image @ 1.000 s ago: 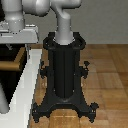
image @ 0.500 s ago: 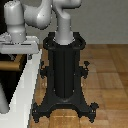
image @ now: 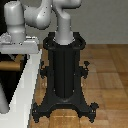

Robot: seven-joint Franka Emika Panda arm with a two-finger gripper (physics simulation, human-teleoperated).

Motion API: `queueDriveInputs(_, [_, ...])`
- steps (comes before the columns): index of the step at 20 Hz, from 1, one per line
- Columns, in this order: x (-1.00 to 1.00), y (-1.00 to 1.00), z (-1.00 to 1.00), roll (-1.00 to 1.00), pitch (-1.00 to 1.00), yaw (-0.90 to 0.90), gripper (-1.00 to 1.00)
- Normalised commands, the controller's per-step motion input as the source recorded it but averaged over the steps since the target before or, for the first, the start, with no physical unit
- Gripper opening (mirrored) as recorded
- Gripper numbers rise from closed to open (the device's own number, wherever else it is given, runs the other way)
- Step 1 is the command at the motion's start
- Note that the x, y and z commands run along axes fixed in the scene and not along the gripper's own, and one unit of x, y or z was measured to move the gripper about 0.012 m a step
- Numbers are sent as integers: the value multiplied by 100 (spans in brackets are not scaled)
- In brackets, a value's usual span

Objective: Open the door by pressing down and pulling on the handle.

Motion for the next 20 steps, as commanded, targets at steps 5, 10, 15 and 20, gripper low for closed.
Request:
queueDriveInputs(5, [0,0,0,0,0,0,-100])
queueDriveInputs(10, [0,0,0,0,0,0,-100])
queueDriveInputs(15, [0,0,-60,0,-6,0,-100])
queueDriveInputs(20, [0,0,-60,0,-12,0,-100])
